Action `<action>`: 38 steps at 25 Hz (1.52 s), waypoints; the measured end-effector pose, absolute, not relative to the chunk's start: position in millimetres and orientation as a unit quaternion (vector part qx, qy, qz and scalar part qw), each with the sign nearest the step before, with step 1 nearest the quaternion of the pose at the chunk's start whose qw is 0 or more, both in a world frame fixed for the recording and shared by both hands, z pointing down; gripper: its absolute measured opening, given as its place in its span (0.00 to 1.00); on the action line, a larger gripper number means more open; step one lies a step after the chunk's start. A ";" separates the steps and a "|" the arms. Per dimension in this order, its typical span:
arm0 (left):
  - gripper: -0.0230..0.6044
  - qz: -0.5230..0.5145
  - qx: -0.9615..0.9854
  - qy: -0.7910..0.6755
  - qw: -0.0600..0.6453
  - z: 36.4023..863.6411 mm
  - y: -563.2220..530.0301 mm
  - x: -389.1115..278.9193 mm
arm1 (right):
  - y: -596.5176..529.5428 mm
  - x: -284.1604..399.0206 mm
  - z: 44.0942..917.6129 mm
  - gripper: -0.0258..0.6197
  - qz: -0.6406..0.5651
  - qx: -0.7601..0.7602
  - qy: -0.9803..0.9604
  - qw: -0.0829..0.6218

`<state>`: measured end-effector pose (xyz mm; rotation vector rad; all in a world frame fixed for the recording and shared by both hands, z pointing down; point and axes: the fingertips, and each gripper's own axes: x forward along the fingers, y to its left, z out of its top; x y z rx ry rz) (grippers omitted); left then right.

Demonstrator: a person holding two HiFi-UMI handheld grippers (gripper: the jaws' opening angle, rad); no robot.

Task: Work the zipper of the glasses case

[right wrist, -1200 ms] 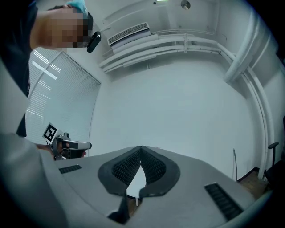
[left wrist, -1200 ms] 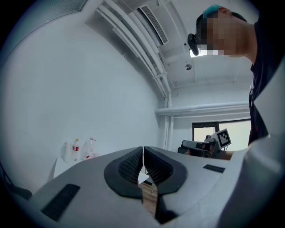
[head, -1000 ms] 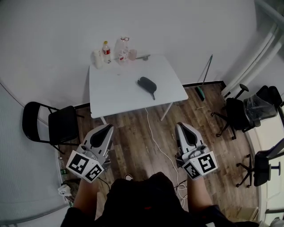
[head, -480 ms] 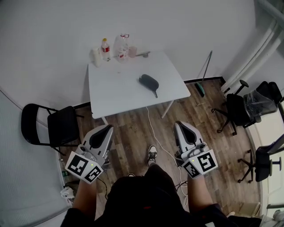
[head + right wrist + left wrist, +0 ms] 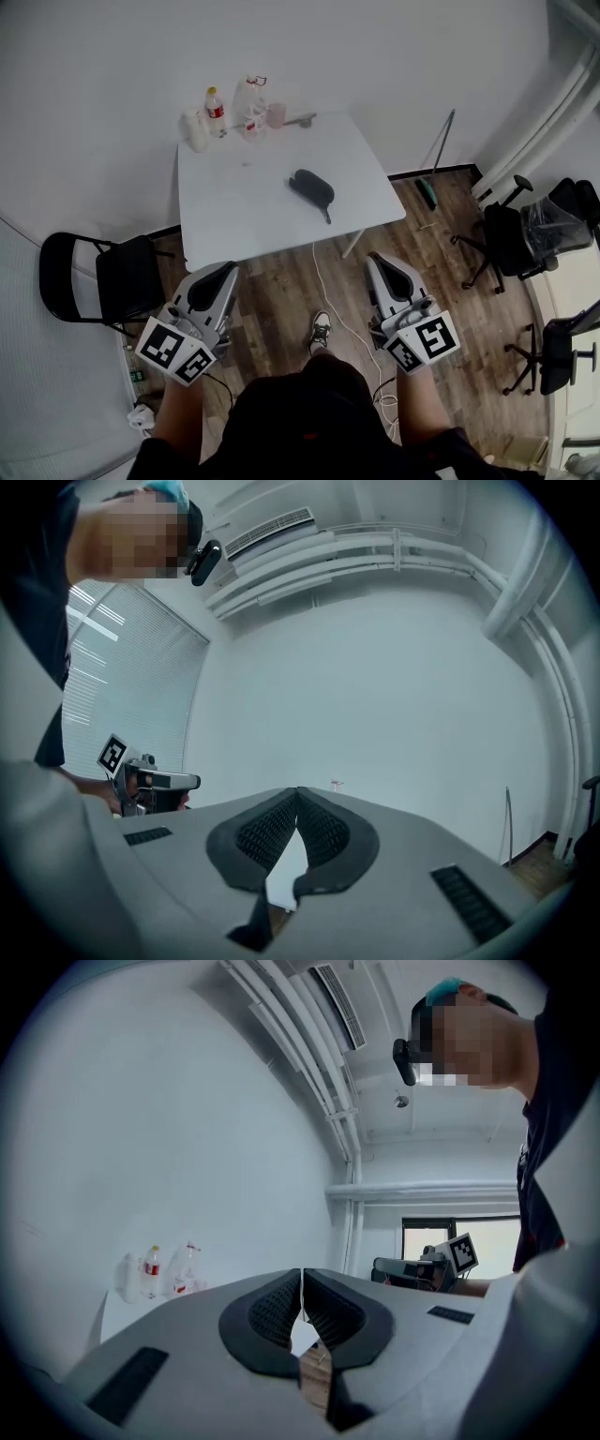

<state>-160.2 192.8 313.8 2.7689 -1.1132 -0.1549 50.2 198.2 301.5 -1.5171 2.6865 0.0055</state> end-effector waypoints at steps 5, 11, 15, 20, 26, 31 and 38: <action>0.08 -0.048 0.921 -0.378 0.085 319.2 128.7 -132.1 | 131.6 78.5 311.1 0.07 -0.009 -0.487 0.873 0.024; 0.08 -0.032 0.906 -0.407 0.108 331.7 44.7 -92.3 | 42.9 120.6 327.0 0.07 -0.038 -0.465 0.884 0.035; 0.08 -0.029 0.902 -0.417 0.110 333.8 -2.1 -62.2 | -8.5 143.4 337.0 0.07 -0.047 -0.450 0.891 0.030; 0.08 -0.023 0.897 -0.426 0.113 339.4 -47.9 -35.3 | -58.3 164.1 354.1 0.07 -0.068 -0.438 0.896 0.026; 0.08 -0.010 0.897 -0.424 0.128 350.8 -77.9 -19.8 | -94.4 173.2 370.9 0.07 -0.088 -0.433 0.897 0.021; 0.08 -0.011 0.903 -0.406 0.138 362.1 -106.2 -22.2 | -114.2 165.0 391.4 0.07 -0.097 -0.442 0.892 0.002; 0.08 -0.005 0.919 -0.366 0.146 373.2 -146.2 -41.6 | -136.9 137.6 415.8 0.19 -0.106 -0.469 0.876 -0.032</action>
